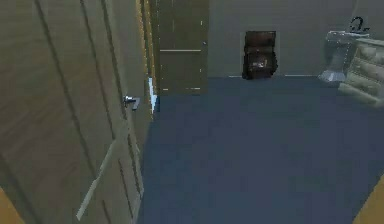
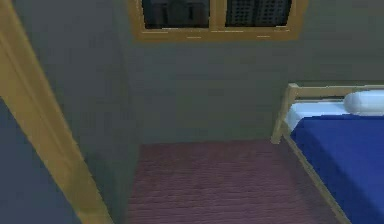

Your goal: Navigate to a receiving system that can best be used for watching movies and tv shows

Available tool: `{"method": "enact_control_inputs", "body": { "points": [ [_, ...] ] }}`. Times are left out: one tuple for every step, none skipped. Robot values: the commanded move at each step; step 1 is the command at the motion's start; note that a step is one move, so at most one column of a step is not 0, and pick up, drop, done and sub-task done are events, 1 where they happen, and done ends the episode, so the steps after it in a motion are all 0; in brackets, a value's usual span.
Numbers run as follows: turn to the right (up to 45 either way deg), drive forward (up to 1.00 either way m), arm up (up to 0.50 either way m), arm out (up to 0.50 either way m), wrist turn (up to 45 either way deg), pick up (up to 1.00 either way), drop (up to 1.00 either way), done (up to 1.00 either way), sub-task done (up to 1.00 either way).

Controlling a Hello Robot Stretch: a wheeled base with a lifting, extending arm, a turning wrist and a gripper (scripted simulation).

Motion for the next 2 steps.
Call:
{"method": "enact_control_inputs", "body": {
  "points": [
    [0.0,1.00,0.00,0.00,0.0,0.00,0.00,0.00,0.00],
    [-3.0,0.00,0.00,0.00,0.0,0.00,0.00,0.00,0.00]
  ]
}}
